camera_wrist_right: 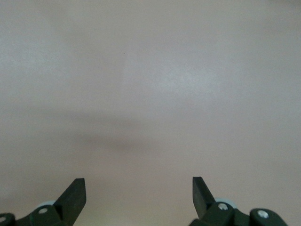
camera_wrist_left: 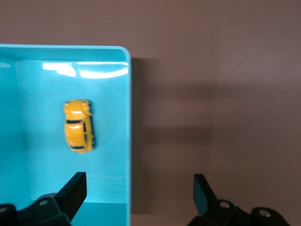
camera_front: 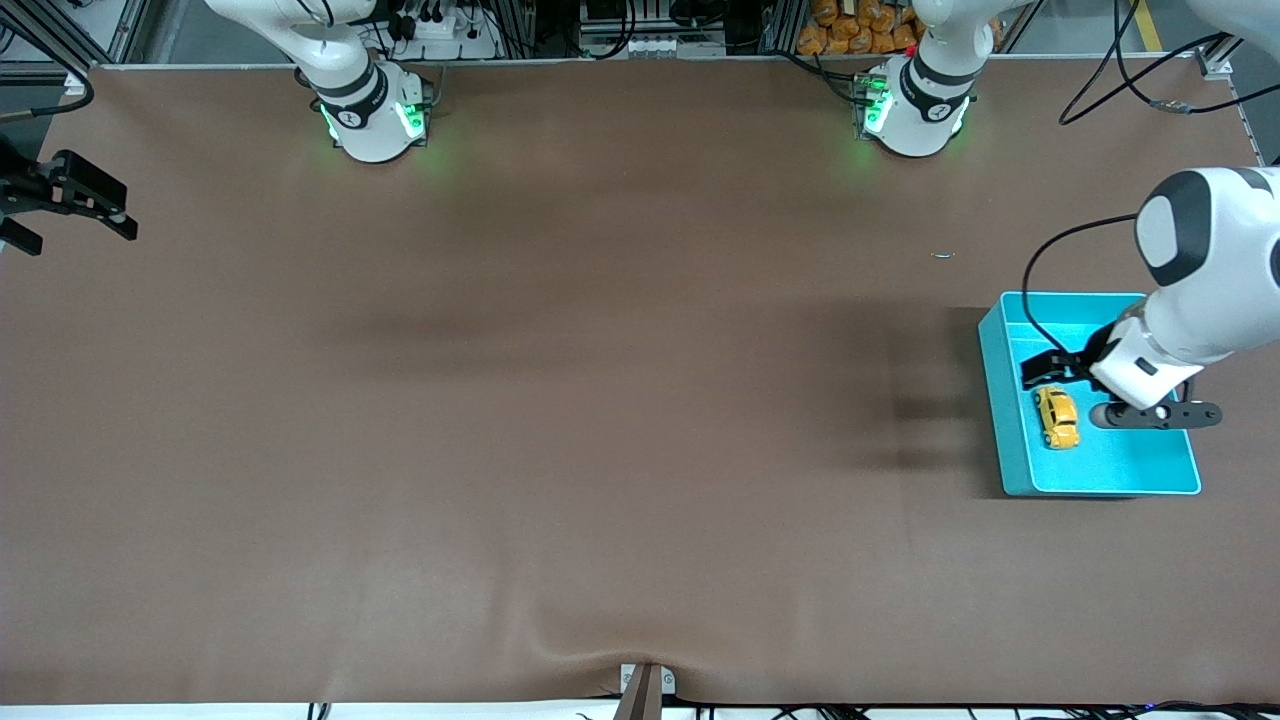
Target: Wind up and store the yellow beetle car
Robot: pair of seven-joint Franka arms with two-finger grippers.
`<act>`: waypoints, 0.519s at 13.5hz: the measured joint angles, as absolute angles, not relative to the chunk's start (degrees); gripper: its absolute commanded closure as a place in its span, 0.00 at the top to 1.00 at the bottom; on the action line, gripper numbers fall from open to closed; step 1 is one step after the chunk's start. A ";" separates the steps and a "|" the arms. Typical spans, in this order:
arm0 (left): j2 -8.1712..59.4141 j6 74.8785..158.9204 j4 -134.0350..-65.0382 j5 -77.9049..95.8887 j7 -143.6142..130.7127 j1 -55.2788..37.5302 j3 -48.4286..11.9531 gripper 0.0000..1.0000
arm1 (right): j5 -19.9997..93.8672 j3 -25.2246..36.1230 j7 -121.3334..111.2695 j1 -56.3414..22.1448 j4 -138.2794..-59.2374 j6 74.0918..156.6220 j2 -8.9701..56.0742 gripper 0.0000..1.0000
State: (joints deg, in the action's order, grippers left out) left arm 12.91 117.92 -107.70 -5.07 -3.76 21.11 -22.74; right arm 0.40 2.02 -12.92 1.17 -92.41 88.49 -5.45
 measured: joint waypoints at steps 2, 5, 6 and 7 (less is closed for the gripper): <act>12.51 116.10 -106.44 -5.07 -7.55 21.03 -26.07 1.00 | 0.36 2.04 -12.92 1.19 -92.41 88.49 -5.45 1.00; 9.80 112.52 -105.62 -5.07 -9.46 20.99 -29.43 1.00 | 0.34 2.05 -12.92 1.29 -92.34 88.49 -5.45 1.00; 8.27 110.66 -105.04 -5.07 -9.46 21.03 -29.61 1.00 | 0.34 2.06 -12.92 1.45 -92.23 88.49 -5.45 1.00; 6.68 108.16 -103.93 -5.07 -9.27 21.19 -29.55 1.00 | 0.34 2.06 -12.92 1.61 -92.10 88.49 -5.46 1.00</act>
State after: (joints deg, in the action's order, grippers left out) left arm 6.68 108.16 -103.93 -5.07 -9.27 21.19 -29.55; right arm 0.34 2.06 -12.92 1.61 -92.10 88.49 -5.46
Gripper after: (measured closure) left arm 0.000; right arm 0.000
